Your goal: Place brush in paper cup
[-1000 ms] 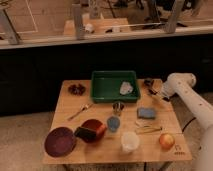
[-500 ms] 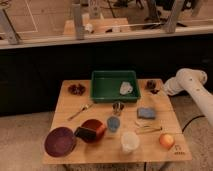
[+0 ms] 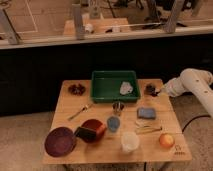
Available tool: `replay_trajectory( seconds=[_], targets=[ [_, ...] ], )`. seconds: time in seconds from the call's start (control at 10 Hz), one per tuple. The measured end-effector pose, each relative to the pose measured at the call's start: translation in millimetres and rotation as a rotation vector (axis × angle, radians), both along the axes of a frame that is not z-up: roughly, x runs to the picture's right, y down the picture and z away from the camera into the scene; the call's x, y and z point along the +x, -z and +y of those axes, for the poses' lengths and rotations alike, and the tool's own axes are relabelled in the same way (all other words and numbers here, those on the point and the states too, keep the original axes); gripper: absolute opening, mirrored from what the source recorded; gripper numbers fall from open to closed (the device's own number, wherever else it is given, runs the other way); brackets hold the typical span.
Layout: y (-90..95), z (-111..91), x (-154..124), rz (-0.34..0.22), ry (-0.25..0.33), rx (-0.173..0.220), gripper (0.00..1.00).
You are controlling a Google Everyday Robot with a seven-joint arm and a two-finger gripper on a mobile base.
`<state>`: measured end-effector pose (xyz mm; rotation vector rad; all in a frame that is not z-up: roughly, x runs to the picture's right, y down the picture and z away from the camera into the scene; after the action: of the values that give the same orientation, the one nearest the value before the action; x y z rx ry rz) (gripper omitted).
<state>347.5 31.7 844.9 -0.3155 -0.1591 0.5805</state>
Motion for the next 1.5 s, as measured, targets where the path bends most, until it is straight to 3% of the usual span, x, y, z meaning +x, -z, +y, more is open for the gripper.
replay_trajectory(
  seconds=[0.3, 0.5, 0.8, 1.5],
  targets=[
    [14.6, -9, -8, -0.042, 0.011, 0.015, 0.00],
    [38.6, -19, -10, -0.073, 0.015, 0.027, 0.00],
    [61.3, -16, -11, -0.112, 0.018, 0.001, 0.00],
    [63.7, -15, -11, -0.120, 0.018, -0.006, 0.00]
  ],
)
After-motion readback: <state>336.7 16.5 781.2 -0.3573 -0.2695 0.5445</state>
